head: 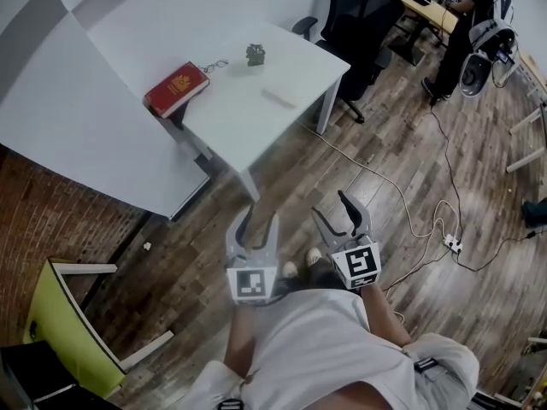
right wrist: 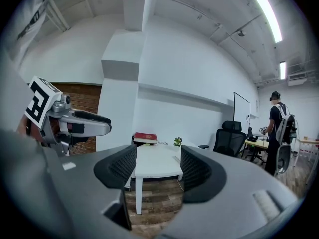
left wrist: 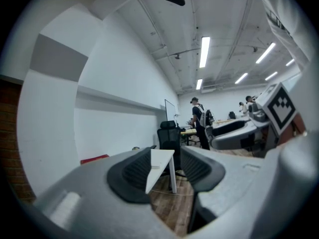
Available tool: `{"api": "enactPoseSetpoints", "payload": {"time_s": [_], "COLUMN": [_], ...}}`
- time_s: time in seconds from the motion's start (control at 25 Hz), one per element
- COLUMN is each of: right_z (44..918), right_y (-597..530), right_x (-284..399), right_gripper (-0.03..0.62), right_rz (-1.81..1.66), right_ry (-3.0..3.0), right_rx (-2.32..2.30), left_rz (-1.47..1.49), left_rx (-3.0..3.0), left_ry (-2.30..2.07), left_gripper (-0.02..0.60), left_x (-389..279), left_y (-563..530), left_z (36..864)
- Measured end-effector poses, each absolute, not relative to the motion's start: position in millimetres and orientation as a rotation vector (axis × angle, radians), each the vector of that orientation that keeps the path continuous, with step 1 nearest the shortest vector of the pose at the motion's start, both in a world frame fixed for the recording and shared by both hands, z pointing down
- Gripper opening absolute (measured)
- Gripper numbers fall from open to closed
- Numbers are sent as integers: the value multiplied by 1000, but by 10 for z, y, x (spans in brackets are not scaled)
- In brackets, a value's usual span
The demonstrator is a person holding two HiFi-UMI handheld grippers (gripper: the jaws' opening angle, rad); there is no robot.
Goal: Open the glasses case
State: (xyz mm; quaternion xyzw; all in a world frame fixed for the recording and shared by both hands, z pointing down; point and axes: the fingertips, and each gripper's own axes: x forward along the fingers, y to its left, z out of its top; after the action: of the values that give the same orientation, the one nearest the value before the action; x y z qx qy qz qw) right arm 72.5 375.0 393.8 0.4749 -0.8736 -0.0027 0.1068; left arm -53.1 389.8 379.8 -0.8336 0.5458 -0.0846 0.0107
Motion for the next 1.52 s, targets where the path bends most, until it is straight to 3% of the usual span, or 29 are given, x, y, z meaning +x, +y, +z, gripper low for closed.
{"api": "enactPoseSetpoints", "payload": {"time_s": [1.52], "right_z": [3902], "right_y": [1614], "right_x": [847], "right_gripper": [272], "right_rz": [20], "right_ry": [-2660], "right_rx": [1299], "left_rz": [-273], "left_rx": [-2493], "left_ry": [1824], "left_gripper": [184], "left_x": [-478], "left_y": [1901], "left_z": [3703]}}
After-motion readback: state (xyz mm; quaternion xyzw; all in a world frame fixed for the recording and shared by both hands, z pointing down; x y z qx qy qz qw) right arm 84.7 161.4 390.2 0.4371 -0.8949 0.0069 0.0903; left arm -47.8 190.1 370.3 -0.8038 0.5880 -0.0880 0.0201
